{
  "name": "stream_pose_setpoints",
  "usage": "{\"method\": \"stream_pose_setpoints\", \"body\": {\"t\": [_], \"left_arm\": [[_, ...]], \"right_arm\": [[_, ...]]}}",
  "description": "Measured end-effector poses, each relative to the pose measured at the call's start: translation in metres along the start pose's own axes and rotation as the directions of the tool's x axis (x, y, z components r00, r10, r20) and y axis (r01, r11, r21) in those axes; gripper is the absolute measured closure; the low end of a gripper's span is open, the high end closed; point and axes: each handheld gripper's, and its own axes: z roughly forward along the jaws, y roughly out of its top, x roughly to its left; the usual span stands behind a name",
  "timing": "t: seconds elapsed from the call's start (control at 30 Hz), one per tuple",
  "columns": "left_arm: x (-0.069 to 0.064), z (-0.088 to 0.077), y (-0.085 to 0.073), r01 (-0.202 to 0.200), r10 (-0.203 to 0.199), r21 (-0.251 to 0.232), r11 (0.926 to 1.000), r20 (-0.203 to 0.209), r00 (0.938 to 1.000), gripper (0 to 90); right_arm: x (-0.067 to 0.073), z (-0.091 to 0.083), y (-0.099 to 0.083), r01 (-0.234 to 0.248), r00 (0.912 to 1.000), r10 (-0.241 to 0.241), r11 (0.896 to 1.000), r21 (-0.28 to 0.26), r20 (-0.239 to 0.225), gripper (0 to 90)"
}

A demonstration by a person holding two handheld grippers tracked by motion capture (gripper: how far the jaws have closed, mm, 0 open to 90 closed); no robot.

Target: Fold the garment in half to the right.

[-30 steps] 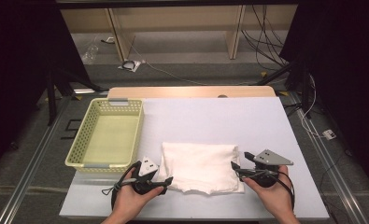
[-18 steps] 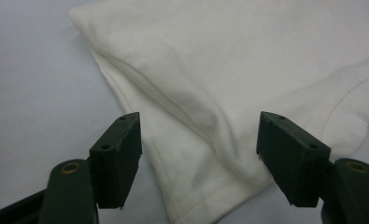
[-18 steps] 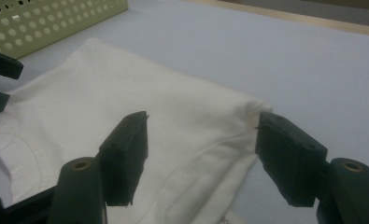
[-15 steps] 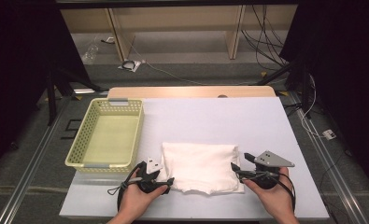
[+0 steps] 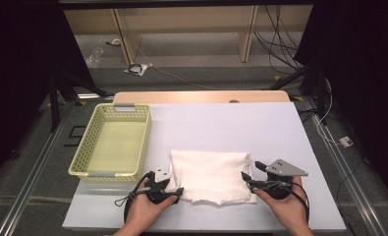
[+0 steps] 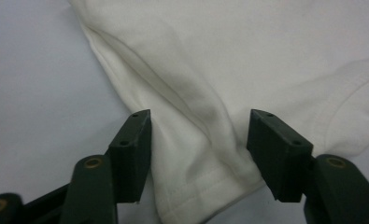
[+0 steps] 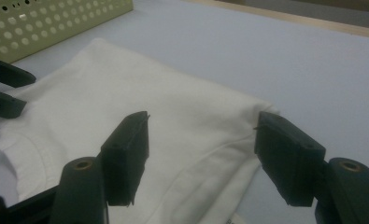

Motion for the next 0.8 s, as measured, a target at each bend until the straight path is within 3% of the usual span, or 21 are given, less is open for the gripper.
{"method": "stream_pose_setpoints", "body": {"t": [0.27,0.43,0.8], "left_arm": [[0.0066,-0.0005,0.0019,0.009,-0.01,0.007,0.9999,0.024,0.9997,64.0],[0.0017,-0.0003,0.0009,-0.021,0.021,-0.001,0.9998,0.036,0.9991,76.1],[0.0031,-0.0003,0.0004,-0.024,0.025,-0.007,0.9997,0.057,0.9981,81.4]], "right_arm": [[0.0029,0.0004,0.0019,0.019,0.9998,-0.019,1.0,-0.023,-0.012,38.3],[0.0038,0.0015,0.0013,0.022,0.9996,-0.022,1.0,-0.014,-0.016,38.3],[0.005,0.0026,0.0016,0.029,0.9993,-0.029,1.0,-0.006,-0.024,38.3]]}}
